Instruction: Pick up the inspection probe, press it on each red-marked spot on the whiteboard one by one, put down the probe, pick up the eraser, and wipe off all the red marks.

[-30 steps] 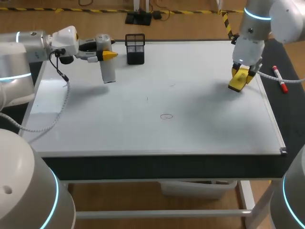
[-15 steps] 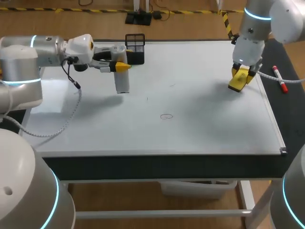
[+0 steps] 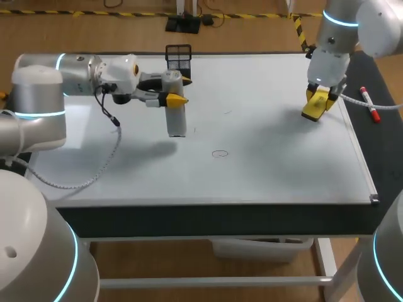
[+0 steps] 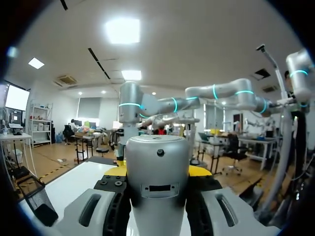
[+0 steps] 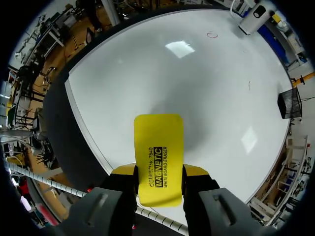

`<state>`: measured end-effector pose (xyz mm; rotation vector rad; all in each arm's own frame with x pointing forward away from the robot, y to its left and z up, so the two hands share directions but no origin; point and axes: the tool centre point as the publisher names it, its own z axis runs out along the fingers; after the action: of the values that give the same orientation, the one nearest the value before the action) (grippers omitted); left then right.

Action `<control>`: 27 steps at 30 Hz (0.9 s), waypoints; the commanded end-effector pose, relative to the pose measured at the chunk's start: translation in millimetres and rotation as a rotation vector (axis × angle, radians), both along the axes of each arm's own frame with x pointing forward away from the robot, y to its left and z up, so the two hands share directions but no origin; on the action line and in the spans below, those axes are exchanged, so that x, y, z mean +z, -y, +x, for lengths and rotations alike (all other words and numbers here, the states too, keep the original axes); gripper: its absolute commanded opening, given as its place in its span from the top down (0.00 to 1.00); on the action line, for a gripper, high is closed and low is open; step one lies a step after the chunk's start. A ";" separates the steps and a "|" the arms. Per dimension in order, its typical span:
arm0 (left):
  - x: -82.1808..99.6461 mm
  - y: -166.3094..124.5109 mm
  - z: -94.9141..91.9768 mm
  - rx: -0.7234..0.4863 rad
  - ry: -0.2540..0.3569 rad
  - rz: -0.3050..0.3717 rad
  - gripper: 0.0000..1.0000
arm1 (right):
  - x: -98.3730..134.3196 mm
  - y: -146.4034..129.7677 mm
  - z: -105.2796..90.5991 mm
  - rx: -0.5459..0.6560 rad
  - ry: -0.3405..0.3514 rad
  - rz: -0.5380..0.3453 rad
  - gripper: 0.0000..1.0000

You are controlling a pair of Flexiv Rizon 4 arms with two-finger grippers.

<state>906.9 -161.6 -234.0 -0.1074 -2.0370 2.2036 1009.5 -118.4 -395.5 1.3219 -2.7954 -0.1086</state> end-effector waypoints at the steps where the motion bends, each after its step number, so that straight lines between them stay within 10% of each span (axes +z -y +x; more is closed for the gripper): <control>1: -1.5 14.2 -8.8 -0.025 -0.006 -0.011 1.00 | 1.0 0.7 0.0 0.002 0.000 -0.004 1.00; 27: -20.1 78.2 -33.8 -0.214 -0.011 -0.049 1.00 | 1.0 0.7 0.0 0.002 0.000 -0.004 1.00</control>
<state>865.5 -232.2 -249.8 -0.2613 -1.9037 2.1316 1009.4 -118.6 -395.5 1.3217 -2.7958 -0.1087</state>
